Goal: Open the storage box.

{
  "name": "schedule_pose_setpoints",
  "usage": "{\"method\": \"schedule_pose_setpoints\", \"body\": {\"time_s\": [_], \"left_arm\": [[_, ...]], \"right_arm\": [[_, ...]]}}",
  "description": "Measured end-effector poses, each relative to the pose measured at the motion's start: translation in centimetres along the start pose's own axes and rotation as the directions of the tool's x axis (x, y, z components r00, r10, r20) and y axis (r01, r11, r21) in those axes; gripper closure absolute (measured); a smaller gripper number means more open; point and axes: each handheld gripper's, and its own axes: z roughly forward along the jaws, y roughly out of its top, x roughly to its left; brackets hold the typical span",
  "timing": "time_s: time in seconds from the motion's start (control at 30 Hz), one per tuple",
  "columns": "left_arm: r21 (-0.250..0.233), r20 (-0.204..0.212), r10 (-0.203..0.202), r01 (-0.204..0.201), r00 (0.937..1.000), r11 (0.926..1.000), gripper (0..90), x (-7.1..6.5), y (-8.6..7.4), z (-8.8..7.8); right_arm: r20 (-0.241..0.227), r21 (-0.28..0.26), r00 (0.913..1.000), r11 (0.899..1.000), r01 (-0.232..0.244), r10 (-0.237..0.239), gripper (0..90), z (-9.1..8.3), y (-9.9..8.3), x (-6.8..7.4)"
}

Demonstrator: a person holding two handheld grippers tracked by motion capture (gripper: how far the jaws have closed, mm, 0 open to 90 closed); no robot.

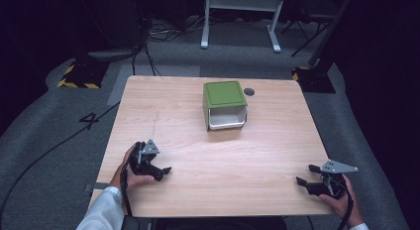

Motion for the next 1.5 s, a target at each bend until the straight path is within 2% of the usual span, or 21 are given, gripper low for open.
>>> {"method": "schedule_pose_setpoints", "body": {"time_s": [0.1, 0.17, 0.2, 0.23, 0.27, 0.3, 0.37, 0.47, 0.53, 0.7, 0.73, 0.8, 0.83, 0.93, 1.0, 1.03, 1.07, 1.2, 1.23, 1.37, 1.5], "left_arm": [[0.015, -0.007, -0.005, 0.005, 1.0000, 0.9999, 1.1, -0.1, 0.4, 0.2], [0.011, 0.002, 0.013, -0.013, 0.9999, 0.9999, 11.2, -0.4, 0.8, 0.2], [-0.001, 0.021, 0.029, -0.029, 0.9993, 0.9996, 11.2, -0.6, 1.1, 0.2], [0.001, 0.033, 0.048, -0.048, 0.9983, 0.9988, 22.1, -0.8, 1.3, 0.1], [0.013, 0.044, 0.054, -0.054, 0.9976, 0.9984, 25.4, -1.1, 1.7, 0.3], [0.000, 0.063, 0.049, -0.049, 0.9968, 0.9988, 15.5, -1.4, 2.2, 0.3], [-0.005, 0.078, 0.059, -0.059, 0.9952, 0.9982, 22.6, -1.5, 2.5, 0.3], [-0.031, 0.092, 0.085, -0.082, 0.9921, 0.9961, 20.7, -2.3, 4.0, 0.5], [-0.050, 0.089, 0.122, -0.118, 0.9884, 0.9917, 24.2, -3.0, 5.0, 0.5], [-0.104, 0.109, 0.157, -0.146, 0.9816, 0.9838, 24.9, -4.2, 7.4, 0.7], [-0.104, 0.109, 0.157, -0.146, 0.9816, 0.9838, 24.9, -4.2, 7.4, 0.7], [-0.128, 0.108, 0.181, -0.167, 0.9776, 0.9777, 25.1, -4.9, 8.8, 1.0], [-0.128, 0.108, 0.181, -0.167, 0.9776, 0.9777, 25.6, -4.9, 8.8, 1.0], [-0.155, 0.104, 0.211, -0.194, 0.9718, 0.9686, 25.7, -5.5, 10.3, 1.1], [-0.174, 0.110, 0.212, -0.192, 0.9710, 0.9659, 25.6, -5.9, 11.2, 1.0], [-0.203, 0.115, 0.222, -0.196, 0.9682, 0.9594, 25.6, -6.1, 12.0, 1.0], [-0.203, 0.115, 0.222, -0.196, 0.9682, 0.9594, 25.6, -6.1, 12.0, 1.0], [-0.247, 0.134, 0.236, -0.198, 0.9625, 0.9487, 25.6, -6.5, 14.4, 1.5], [-0.247, 0.134, 0.236, -0.198, 0.9625, 0.9487, 25.6, -6.5, 14.4, 1.5], [-0.249, 0.128, 0.272, -0.235, 0.9537, 0.9396, 25.6, -7.0, 15.9, 2.4], [-0.238, 0.121, 0.290, -0.256, 0.9493, 0.9369, 27.8, -7.3, 17.1, 3.4]], "right_arm": [[-0.001, 0.000, 1.0000, 1.000, 0.000, 0.000, 21.5, 0.0, 0.0, 0.0], [0.000, 0.002, 1.0000, 1.000, 0.001, -0.001, 21.5, 0.0, 0.0, 0.0], [0.000, 0.002, 1.0000, 1.000, 0.001, -0.001, 21.5, 0.0, 0.0, 0.0], [-0.001, 0.001, 1.0000, 1.000, 0.000, 0.000, 21.5, 0.0, 0.0, 0.0], [-0.001, 0.002, 1.0000, 1.000, 0.002, -0.002, 21.5, 0.0, 0.0, 0.0], [0.000, 0.002, 1.0000, 1.000, 0.001, -0.001, 21.5, 0.0, 0.0, 0.0], [0.001, 0.002, 1.0000, 1.000, 0.002, -0.002, 21.4, 0.0, 0.0, 0.0], [0.000, 0.001, 1.0000, 1.000, 0.000, 0.000, 21.4, 0.0, 0.0, 0.0], [0.002, 0.002, 1.0000, 1.000, 0.001, -0.001, 21.3, 0.0, 0.0, 0.0], [0.003, 0.000, 1.0000, 1.000, 0.000, 0.000, 21.4, -0.1, 0.0, 0.0], [0.003, 0.000, 1.0000, 1.000, 0.000, 0.000, 21.4, -0.1, 0.0, 0.0], [0.003, 0.001, 1.0000, 1.000, -0.001, 0.001, 21.4, -0.1, 0.0, 0.0], [0.003, 0.001, 1.0000, 1.000, -0.001, 0.001, 21.4, -0.1, 0.0, 0.0], [0.003, 0.000, 1.0000, 1.000, -0.001, 0.001, 21.4, -0.1, 0.0, 0.0], [0.003, 0.001, 1.0000, 1.000, -0.001, 0.001, 21.4, -0.1, 0.0, 0.0], [0.003, 0.000, 1.0000, 1.000, -0.001, 0.001, 21.4, -0.1, 0.0, 0.0], [0.003, 0.000, 1.0000, 1.000, -0.001, 0.001, 21.4, -0.1, 0.0, 0.0], [0.003, 0.000, 1.0000, 1.000, 0.000, 0.000, 21.4, -0.1, 0.0, 0.0], [0.003, 0.000, 1.0000, 1.000, 0.000, 0.000, 21.4, -0.1, 0.0, 0.0], [0.003, 0.000, 1.0000, 1.000, 0.000, 0.000, 21.4, -0.1, 0.0, 0.0], [0.003, 0.001, 1.0000, 1.000, -0.001, 0.001, 21.4, -0.1, 0.0, 0.0]]}}
